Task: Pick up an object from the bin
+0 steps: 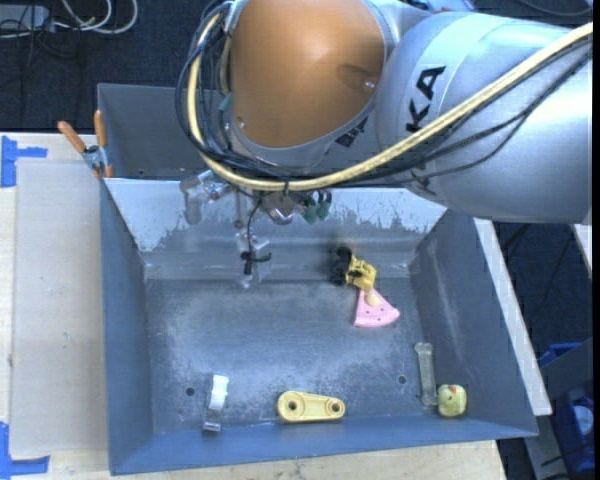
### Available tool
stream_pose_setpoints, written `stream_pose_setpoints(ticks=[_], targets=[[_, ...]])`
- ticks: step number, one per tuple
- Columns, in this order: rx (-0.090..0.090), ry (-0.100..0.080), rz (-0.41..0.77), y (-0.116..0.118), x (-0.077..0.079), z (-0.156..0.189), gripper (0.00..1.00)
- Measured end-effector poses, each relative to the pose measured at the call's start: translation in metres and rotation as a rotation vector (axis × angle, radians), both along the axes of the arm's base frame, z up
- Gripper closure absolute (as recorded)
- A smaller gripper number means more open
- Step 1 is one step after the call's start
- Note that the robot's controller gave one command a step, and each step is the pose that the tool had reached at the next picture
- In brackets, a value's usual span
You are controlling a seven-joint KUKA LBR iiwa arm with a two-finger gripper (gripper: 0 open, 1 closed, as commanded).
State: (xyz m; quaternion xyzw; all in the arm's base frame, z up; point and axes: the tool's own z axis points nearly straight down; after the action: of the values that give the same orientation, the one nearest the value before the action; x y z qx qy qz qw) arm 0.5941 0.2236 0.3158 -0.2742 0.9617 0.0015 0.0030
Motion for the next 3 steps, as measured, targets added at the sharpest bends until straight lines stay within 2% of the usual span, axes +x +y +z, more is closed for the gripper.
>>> stream_pose_setpoints(ticks=[1, 2, 3], targets=[[-0.001, 0.005, -0.208, 0.011, 0.011, -0.086, 0.0], [-0.002, 0.009, 0.173, -0.006, 0.017, -0.182, 0.0], [-0.001, 0.006, 0.383, 0.023, 0.024, -0.181, 0.0]])
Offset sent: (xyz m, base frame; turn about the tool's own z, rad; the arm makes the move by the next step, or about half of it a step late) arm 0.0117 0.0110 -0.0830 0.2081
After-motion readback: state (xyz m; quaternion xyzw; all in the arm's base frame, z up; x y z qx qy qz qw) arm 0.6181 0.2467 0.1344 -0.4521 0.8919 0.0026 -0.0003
